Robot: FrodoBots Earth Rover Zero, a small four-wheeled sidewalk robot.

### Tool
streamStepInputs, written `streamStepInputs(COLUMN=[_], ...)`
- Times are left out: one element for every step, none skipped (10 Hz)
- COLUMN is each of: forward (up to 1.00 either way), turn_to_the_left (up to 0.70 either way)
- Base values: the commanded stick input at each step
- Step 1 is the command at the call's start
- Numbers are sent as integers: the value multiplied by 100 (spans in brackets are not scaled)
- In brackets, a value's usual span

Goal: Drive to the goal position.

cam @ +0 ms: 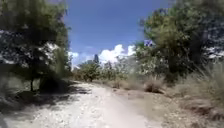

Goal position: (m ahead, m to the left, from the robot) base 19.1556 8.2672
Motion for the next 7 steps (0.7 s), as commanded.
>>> streamStepInputs(forward=[44,44,44,44,44,44,44], turn_to_the_left=[2,2,2,3,3,27,27])
